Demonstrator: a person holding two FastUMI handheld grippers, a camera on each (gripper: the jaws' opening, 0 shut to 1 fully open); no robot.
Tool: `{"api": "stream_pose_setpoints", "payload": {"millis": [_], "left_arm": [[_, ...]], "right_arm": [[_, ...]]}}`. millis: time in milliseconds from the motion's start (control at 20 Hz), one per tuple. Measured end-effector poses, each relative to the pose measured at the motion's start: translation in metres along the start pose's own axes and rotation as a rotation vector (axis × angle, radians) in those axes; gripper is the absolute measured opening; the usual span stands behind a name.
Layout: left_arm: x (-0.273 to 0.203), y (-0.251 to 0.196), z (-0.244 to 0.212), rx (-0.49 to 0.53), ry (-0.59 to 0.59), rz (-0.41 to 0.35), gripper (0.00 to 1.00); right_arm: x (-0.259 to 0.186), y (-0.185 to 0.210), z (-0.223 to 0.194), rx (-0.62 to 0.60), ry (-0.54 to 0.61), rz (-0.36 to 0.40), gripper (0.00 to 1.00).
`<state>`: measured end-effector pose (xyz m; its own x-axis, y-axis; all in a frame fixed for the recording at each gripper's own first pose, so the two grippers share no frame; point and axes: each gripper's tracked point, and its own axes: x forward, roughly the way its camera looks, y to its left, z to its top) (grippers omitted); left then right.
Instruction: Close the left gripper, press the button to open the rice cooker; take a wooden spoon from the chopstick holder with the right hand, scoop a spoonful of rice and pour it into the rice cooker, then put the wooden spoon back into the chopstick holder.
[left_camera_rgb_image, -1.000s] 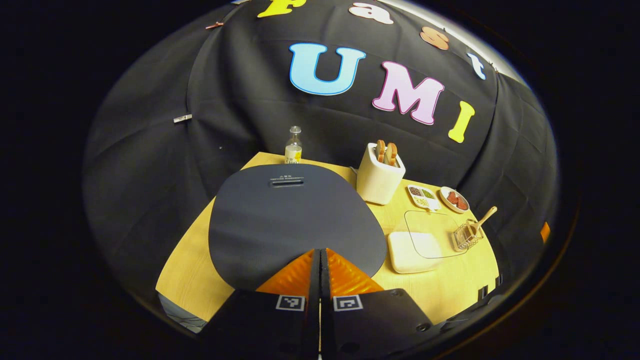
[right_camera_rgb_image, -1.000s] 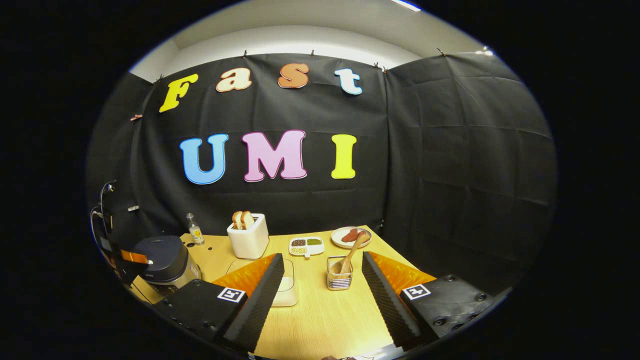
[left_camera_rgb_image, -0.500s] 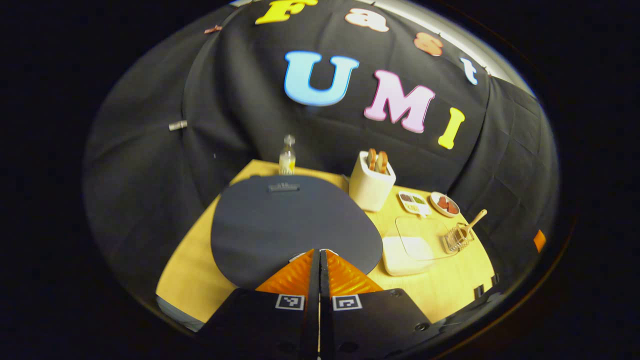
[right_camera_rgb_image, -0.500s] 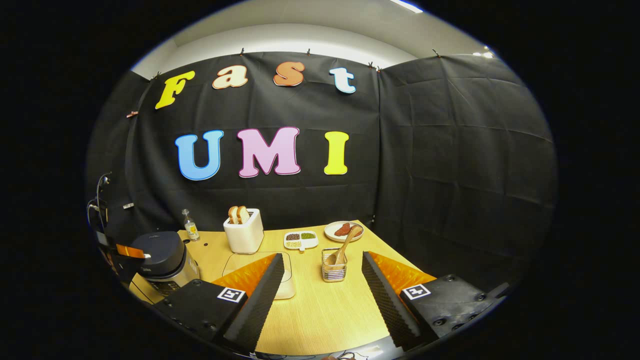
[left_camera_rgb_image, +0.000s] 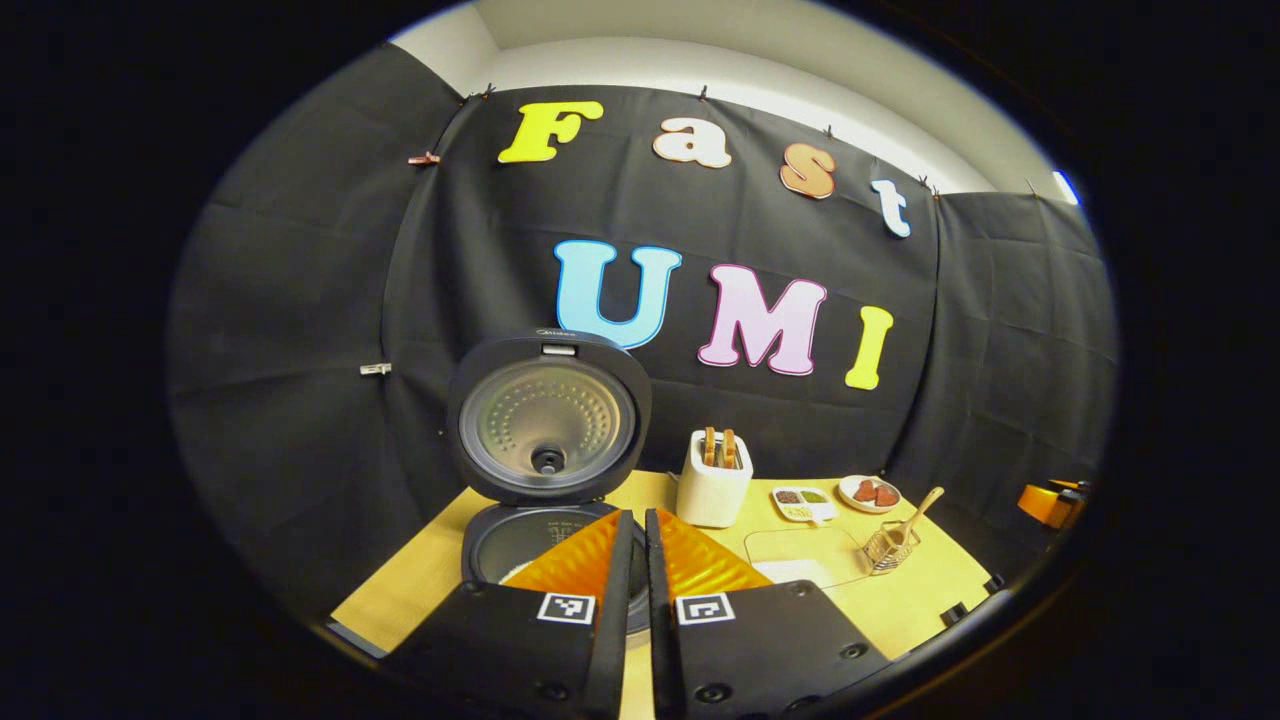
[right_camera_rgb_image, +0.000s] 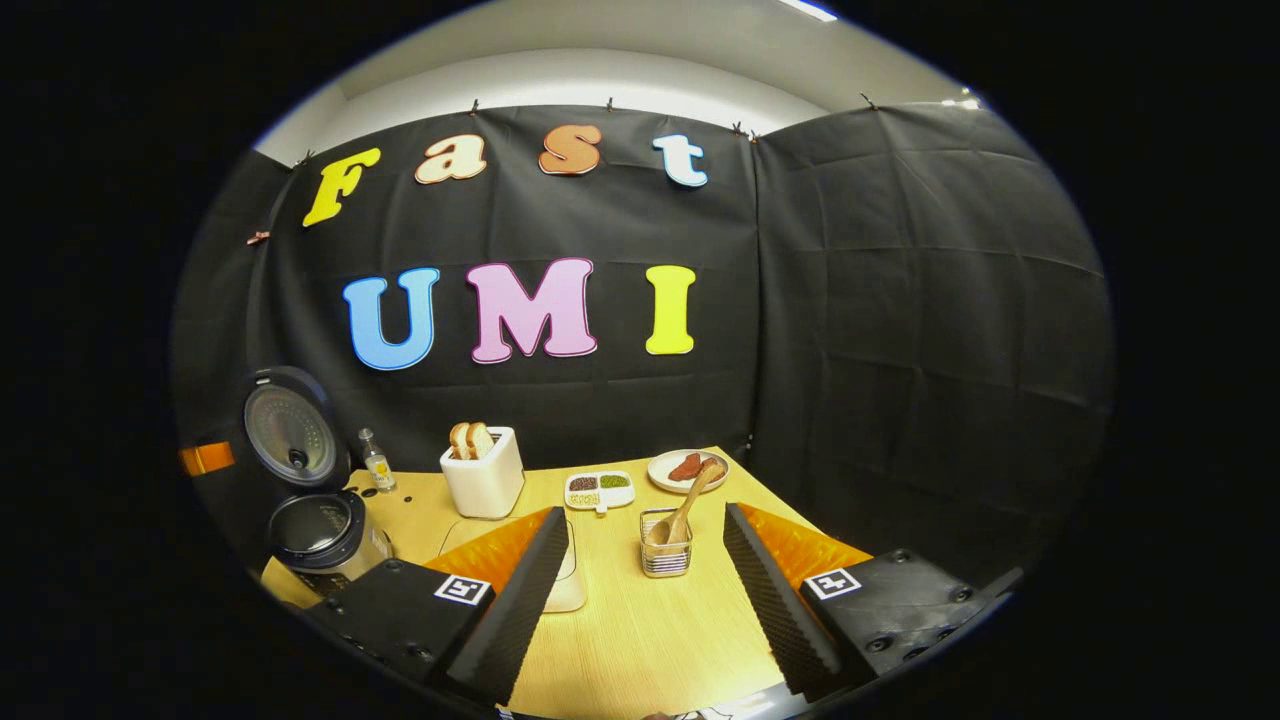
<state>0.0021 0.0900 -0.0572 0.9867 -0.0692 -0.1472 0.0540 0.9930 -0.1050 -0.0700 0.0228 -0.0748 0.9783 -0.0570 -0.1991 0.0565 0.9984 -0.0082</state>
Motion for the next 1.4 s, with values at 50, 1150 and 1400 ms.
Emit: {"api": "stream_pose_setpoints", "payload": {"millis": [50, 1150, 1400], "left_arm": [[-0.003, -0.003, -0.002, -0.007, -0.002, 0.002, 0.16], [0.001, -0.083, -0.054, 0.081, 0.074, 0.302, 0.96], [-0.017, -0.069, -0.062, 0.112, 0.125, 0.415, 0.95]], "right_arm": [[0.009, -0.003, -0.002, 0.005, 0.007, 0.007, 0.98], [0.241, -0.076, -0.099, 0.16, 0.322, 0.065, 0.99], [0.281, -0.08, -0.131, 0.221, 0.387, 0.056, 0.99]]}}
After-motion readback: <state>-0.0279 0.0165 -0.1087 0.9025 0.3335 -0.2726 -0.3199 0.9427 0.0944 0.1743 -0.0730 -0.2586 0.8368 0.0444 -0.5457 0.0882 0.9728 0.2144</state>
